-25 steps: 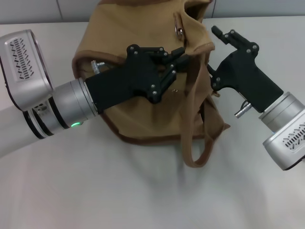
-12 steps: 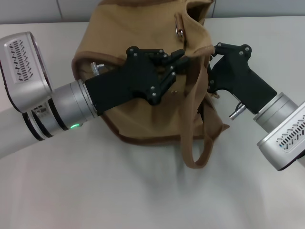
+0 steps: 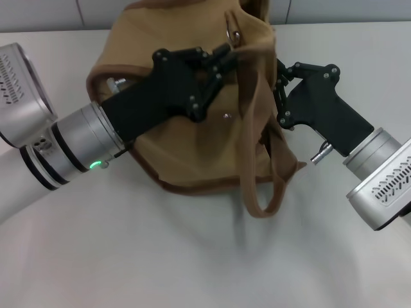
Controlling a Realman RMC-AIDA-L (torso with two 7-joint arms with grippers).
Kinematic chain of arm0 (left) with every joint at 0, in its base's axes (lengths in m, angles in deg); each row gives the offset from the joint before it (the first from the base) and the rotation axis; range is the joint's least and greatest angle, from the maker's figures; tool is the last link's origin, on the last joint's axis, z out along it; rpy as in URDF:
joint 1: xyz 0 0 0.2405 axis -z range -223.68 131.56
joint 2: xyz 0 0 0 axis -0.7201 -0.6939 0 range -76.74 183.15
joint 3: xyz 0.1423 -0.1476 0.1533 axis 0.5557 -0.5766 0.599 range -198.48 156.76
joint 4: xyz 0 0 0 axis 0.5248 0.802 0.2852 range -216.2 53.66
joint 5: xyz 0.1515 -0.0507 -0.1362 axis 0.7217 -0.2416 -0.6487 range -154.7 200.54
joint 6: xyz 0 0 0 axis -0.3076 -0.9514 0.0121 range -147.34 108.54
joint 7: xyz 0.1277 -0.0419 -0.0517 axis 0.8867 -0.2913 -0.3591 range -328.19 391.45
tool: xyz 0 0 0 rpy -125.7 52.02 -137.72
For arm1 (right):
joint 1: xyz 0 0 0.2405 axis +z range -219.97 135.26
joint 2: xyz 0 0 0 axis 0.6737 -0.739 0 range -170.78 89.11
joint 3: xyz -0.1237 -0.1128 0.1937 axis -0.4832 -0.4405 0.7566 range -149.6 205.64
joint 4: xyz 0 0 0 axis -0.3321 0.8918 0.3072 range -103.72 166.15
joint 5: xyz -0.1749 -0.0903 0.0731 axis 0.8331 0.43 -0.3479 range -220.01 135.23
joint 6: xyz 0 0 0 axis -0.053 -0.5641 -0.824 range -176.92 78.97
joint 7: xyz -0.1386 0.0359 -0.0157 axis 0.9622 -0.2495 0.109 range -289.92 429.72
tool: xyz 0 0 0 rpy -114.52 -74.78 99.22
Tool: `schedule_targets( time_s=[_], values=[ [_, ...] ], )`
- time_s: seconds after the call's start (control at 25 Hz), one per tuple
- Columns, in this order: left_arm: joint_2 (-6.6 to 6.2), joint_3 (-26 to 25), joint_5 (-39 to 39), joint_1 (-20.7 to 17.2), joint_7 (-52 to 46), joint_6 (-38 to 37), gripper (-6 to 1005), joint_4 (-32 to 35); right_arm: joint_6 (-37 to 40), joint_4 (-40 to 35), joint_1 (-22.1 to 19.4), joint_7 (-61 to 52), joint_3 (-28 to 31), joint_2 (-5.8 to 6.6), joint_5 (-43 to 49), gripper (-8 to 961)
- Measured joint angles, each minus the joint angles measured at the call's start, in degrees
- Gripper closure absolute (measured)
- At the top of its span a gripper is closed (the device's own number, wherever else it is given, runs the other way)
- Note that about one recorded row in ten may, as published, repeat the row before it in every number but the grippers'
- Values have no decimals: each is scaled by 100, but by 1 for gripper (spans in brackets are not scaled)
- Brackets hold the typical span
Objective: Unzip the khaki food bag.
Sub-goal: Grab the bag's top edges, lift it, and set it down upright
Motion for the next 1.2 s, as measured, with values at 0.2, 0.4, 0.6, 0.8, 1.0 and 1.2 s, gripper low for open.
schedule_targets(
  time_s=[0.2, 0.4, 0.6, 0.8, 1.0, 1.2],
  values=[
    [5, -245, 15, 12, 9, -99, 916, -99, -95, 0, -21, 0, 34, 0, 0, 946],
    [8, -484, 11, 1, 11, -318, 918, -133, -110, -11, -88, 0, 53, 0, -17, 946],
    [9, -823, 10, -98, 13, -622, 919, -133, -131, -61, -199, 0, 61, 0, -45, 946],
    [10, -1146, -2, -198, -7, -761, 918, -132, -147, -144, -347, 0, 71, 0, -52, 946],
    [9, -1442, -1, -322, -40, -775, 917, -131, -149, -309, -593, -38, 238, 2, -54, 946],
    [8, -1639, -16, -434, -43, -792, 922, -194, -75, -406, -775, -40, 310, 24, -62, 946]
  ],
)
